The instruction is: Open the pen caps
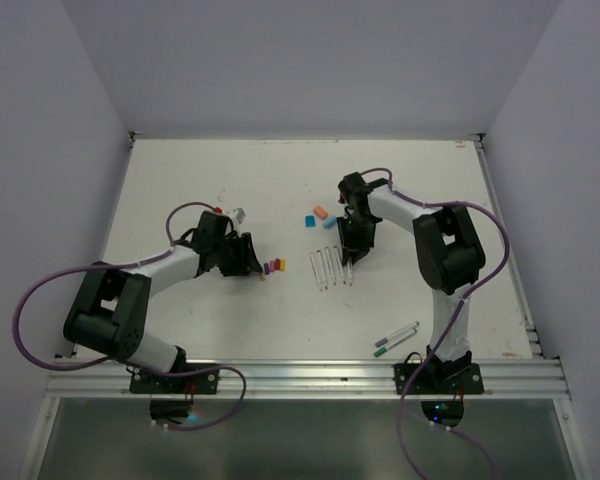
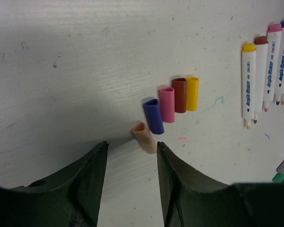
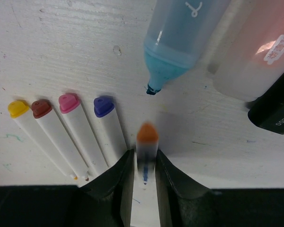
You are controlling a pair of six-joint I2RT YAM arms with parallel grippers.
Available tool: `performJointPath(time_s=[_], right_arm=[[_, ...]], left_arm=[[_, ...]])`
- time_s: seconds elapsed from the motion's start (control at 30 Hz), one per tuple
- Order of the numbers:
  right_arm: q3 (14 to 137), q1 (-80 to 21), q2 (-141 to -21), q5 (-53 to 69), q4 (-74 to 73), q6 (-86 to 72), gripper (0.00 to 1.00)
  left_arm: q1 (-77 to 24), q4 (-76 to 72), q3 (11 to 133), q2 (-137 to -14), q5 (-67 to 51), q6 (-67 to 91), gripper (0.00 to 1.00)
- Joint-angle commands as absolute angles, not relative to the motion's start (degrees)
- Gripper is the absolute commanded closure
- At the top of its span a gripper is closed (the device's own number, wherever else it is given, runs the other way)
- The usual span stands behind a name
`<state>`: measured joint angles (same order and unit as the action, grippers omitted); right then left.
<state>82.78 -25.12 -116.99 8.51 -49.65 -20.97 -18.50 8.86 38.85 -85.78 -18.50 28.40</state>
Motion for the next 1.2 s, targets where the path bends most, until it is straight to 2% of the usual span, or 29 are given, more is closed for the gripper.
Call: performJointPath(time_s=[0.0,0.17,0.3,0.47,0.6,0.9,1.17], right_arm=[[84.2,-25.6,-117.3,6.3,-48.1,-20.5,0.71],[84.9,-25.8,-115.9,6.6,-48.3,-21.0,0.61],[85.8,-25.7,-112.9,3.8,-50.6,-22.3,0.60],[85.2,-25.6,-103.2,-2.8,-58.2,-27.6,0.60],[78.3,-23.7,-94.8,-2.5,-63.0,-34.5,0.65],[56.8,-18.9,-75.9,-0.3,-62.6,-53.7,0.71],[45.3,-16.3,-68.7,-0.2,-60.3,-60.6,0.79]], left_arm=[[-17.7,10.7,38.2,-83.6,-15.0,26.1,0.50],[-17.7,12.1,39.0,-81.4,-14.5,25.3,0.48],[-17.7,13.4,39.7,-80.3,-14.5,25.0,0.47],[-17.7,14.2,40.2,-77.7,-15.9,24.9,0.47],[-17.7,14.4,40.9,-76.2,-17.1,25.2,0.47],[-17.7,13.3,41.9,-75.2,-21.0,27.4,0.47],[-17.7,13.6,41.7,-74.4,-21.7,27.4,0.47]])
